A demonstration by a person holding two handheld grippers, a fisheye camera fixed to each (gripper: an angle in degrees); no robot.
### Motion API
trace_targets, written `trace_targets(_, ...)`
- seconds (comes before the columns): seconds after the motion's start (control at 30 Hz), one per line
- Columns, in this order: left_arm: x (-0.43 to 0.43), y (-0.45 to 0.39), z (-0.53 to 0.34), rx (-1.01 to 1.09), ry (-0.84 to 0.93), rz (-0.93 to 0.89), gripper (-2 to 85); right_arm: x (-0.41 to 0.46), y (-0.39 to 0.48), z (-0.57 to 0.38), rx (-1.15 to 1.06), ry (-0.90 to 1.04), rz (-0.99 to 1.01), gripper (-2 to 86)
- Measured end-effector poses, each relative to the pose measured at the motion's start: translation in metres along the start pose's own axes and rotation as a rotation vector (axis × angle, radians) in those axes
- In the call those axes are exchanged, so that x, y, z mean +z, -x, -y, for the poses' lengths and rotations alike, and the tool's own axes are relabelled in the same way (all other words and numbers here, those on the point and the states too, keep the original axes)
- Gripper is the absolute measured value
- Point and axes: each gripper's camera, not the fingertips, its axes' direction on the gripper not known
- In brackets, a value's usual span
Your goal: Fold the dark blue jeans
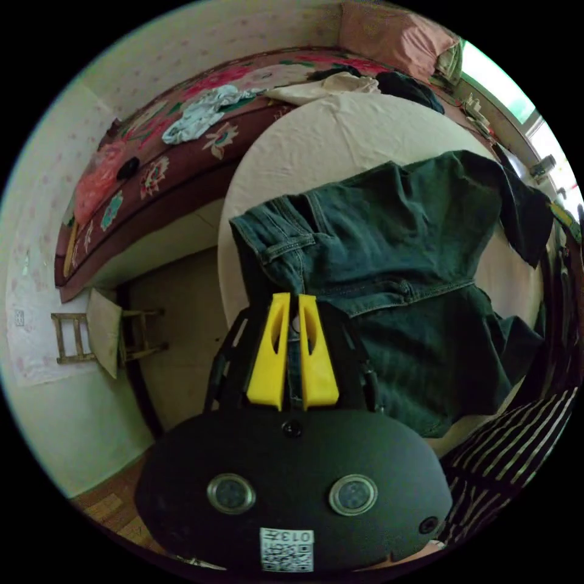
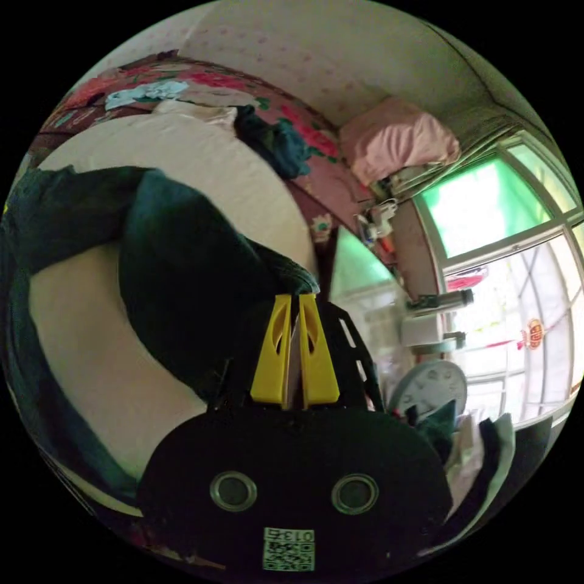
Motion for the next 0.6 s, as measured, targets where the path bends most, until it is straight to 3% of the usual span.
trace_targets(0.33, 0.006, 0.033, 0.035, 0.014, -0.047, -0.079, 2.8, 0.081, -0.106, 0.049, 0.129, 0.154, 0.118, 5.6)
trace_targets(0.43, 0.028, 0.035, 0.047, -0.04, 0.042, -0.067, 3.9, 0.096, -0.119, 0.063, 0.22, 0.17, 0.172, 7.5)
trace_targets(0.53, 0.008, 0.035, 0.039, -0.149, -0.125, -0.004, 5.6, 0.086, -0.14, 0.055, 0.341, 0.115, 0.182, 7.9)
trace_targets(0.6, -0.008, 0.014, 0.039, -0.061, -0.3, -0.052, 5.8, 0.086, -0.139, 0.036, 0.323, 0.082, 0.235, 9.1)
